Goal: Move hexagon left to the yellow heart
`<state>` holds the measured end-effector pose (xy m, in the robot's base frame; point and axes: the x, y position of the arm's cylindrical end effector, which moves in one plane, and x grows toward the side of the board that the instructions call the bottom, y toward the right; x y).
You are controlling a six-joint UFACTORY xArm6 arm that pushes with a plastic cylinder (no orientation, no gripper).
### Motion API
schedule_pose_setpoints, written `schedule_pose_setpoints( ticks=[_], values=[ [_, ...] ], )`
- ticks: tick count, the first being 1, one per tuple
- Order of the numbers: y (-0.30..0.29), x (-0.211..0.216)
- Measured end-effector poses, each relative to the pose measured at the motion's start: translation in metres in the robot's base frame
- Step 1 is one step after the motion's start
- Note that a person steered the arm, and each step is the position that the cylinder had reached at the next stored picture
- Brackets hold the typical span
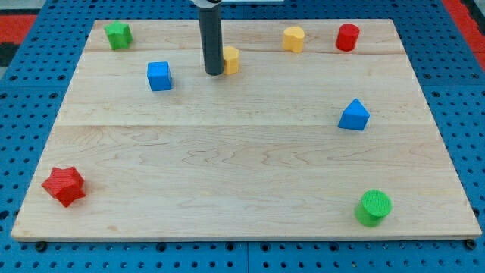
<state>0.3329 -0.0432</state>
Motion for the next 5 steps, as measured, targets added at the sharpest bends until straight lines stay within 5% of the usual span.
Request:
schedule_pose_setpoints(
  ticks=[5],
  values=[
    [0.032, -0.06]
  ],
)
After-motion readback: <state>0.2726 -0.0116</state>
